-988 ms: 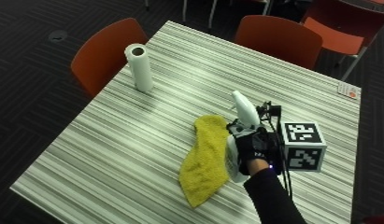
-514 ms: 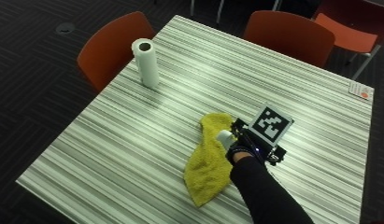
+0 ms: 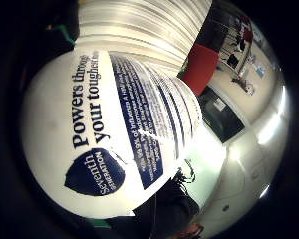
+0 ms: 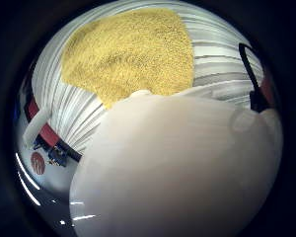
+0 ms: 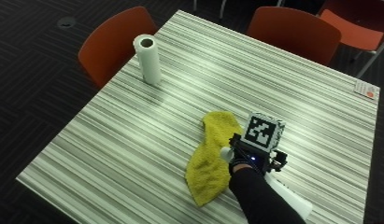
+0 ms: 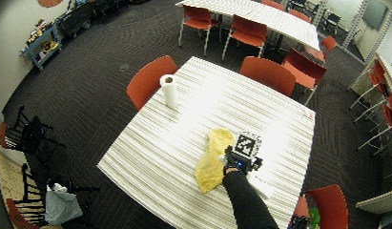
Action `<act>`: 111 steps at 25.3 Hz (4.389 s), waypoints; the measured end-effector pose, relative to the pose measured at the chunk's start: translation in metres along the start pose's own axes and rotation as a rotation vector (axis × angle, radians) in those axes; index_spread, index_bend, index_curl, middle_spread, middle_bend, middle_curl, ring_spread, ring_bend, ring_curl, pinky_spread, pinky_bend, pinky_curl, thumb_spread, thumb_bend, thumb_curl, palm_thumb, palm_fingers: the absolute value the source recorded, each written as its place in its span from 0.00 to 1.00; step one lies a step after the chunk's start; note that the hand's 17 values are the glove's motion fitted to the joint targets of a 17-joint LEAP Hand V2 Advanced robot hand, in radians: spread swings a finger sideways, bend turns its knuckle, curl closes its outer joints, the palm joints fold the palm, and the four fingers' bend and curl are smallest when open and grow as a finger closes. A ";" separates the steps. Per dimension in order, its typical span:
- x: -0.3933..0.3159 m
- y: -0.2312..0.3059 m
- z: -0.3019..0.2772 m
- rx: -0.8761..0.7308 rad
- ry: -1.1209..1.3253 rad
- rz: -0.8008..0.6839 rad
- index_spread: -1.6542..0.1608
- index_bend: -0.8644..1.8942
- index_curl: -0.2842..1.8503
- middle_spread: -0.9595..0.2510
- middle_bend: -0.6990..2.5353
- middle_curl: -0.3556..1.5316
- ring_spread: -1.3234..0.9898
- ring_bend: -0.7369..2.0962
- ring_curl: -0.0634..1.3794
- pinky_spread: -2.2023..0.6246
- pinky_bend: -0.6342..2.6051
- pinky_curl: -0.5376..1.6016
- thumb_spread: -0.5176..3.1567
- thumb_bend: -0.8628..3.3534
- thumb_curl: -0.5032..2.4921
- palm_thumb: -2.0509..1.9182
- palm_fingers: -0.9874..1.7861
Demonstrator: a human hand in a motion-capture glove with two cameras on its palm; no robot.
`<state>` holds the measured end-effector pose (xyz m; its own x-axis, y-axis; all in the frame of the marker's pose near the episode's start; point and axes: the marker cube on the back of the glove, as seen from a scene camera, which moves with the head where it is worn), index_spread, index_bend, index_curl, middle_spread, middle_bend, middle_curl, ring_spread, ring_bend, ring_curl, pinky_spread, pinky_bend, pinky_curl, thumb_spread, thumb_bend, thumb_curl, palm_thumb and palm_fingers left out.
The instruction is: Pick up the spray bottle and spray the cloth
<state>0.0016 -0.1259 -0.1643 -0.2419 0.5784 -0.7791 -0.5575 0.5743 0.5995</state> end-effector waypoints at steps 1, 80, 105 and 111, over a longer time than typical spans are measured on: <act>-0.001 0.001 -0.001 0.004 -0.018 -0.020 0.82 0.50 0.42 0.70 0.40 0.50 0.52 0.42 0.38 0.81 0.24 0.35 0.29 0.20 0.43 0.82 0.66; -0.094 0.086 0.004 0.175 -1.235 -0.939 0.81 0.51 0.46 0.71 0.40 0.51 0.49 0.39 0.41 0.80 0.23 0.34 0.30 0.21 0.45 0.83 0.62; -0.098 0.168 0.044 0.057 -1.098 -1.321 0.72 0.36 0.33 0.86 0.28 0.42 0.61 0.36 0.35 0.84 0.31 0.38 0.39 0.20 0.41 0.78 0.39; -0.063 0.225 0.084 -0.046 -1.158 -1.454 0.72 0.37 0.32 0.87 0.27 0.41 0.62 0.36 0.34 0.84 0.31 0.39 0.40 0.20 0.40 0.78 0.38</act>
<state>-0.0424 0.0154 0.0353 0.9695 -0.2227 -0.1023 0.1725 0.9166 -0.3607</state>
